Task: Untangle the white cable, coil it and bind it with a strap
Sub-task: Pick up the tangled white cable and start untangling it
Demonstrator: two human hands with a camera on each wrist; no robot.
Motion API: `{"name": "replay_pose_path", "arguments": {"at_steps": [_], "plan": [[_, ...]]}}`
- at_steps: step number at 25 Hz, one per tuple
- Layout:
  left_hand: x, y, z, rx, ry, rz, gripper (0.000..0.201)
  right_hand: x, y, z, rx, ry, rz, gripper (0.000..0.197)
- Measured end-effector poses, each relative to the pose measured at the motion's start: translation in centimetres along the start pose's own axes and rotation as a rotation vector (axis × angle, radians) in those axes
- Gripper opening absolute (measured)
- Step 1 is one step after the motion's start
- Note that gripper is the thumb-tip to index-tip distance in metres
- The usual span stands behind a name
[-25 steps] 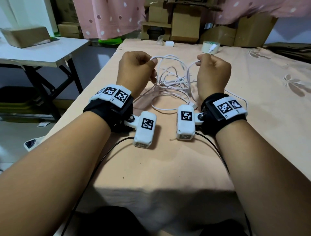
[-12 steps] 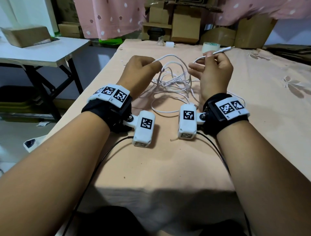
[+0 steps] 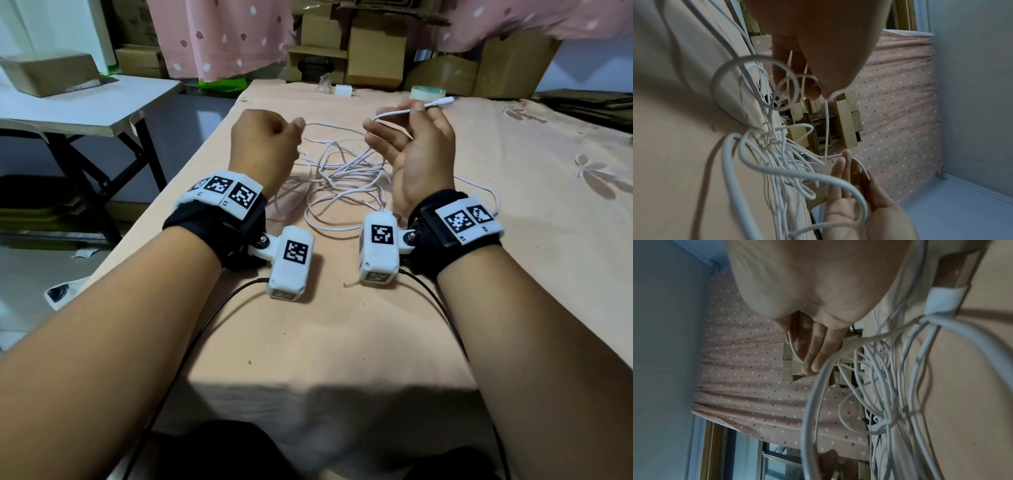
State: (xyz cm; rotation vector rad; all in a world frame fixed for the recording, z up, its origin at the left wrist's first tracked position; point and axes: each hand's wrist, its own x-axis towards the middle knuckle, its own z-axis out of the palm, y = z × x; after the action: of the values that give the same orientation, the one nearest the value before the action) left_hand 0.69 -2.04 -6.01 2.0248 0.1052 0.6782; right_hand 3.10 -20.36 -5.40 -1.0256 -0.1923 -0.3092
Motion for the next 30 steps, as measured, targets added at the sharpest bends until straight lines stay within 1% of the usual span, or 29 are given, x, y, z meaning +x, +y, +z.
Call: {"name": "replay_pose_path", "arguments": {"at_steps": [1,3,4,5,6,7,10,12,13,16,17,18,21,23,25,26,28,29,30], "plan": [[0.4,-0.4,0.0,0.021,0.053,-0.013,0.036,0.0,0.0,0.0,0.013,0.011,-0.005,0.026],[0.5,-0.6,-0.3,0.052,0.104,-0.033,0.015,0.3,0.0,-0.2,0.013,0.052,-0.032,0.026],[0.3,-0.5,-0.5,0.058,0.112,-0.051,0.019,0.5,0.1,-0.3,0.006,0.085,-0.052,0.025],[0.3,-0.7,-0.5,0.063,0.117,-0.064,0.030,0.8,0.2,-0.5,0.000,0.127,-0.077,0.023],[0.1,-0.7,-0.7,0.074,0.120,-0.076,0.036,1.1,0.4,-0.7,-0.011,0.181,-0.112,0.021],[0.1,-0.7,-0.8,0.099,0.145,-0.078,0.040,1.4,0.4,-1.0,-0.033,0.239,-0.154,0.018],[0.1,-0.6,-1.2,0.146,0.213,-0.089,0.043,1.9,0.1,-1.7,-0.167,0.413,-0.273,0.018],[0.0,-0.4,-1.3,0.195,0.229,-0.119,0.043,2.0,-0.2,-1.9,-0.193,0.446,-0.295,0.021],[0.0,-0.3,-1.3,0.228,0.223,-0.137,0.043,2.0,-0.2,-1.9,-0.165,0.424,-0.289,0.022],[-0.3,0.4,-1.3,0.299,0.139,-0.203,0.042,1.7,0.2,-1.4,-0.039,0.276,-0.239,0.026],[-0.2,0.4,-1.1,0.302,0.109,-0.198,0.043,1.5,0.2,-1.2,-0.008,0.225,-0.212,0.027],[-0.3,0.4,-1.1,0.281,0.085,-0.166,0.043,1.3,0.1,-1.1,0.017,0.179,-0.181,0.028],[-0.2,0.3,-0.6,0.082,0.047,0.044,0.040,0.4,-0.2,-0.6,0.056,0.050,-0.049,0.024],[-0.5,0.7,-0.1,-0.040,-0.056,0.152,0.037,-0.2,-0.2,-0.2,0.024,-0.051,0.041,0.022],[-0.9,1.0,0.4,-0.071,-0.164,0.214,0.038,-0.7,-0.1,0.2,-0.031,-0.151,0.089,0.023],[-1.0,1.1,0.5,-0.072,-0.176,0.234,0.038,-0.9,0.0,0.3,-0.046,-0.187,0.097,0.023],[-1.1,1.3,0.4,-0.087,-0.138,0.239,0.030,-1.0,0.0,0.3,-0.077,-0.238,0.096,0.023],[-1.1,1.3,0.5,-0.104,-0.119,0.199,0.024,-1.0,-0.1,0.2,-0.096,-0.256,0.097,0.023],[-1.0,1.4,0.4,-0.107,-0.119,0.129,0.025,-1.1,-0.1,0.2,-0.114,-0.273,0.102,0.023]]}}
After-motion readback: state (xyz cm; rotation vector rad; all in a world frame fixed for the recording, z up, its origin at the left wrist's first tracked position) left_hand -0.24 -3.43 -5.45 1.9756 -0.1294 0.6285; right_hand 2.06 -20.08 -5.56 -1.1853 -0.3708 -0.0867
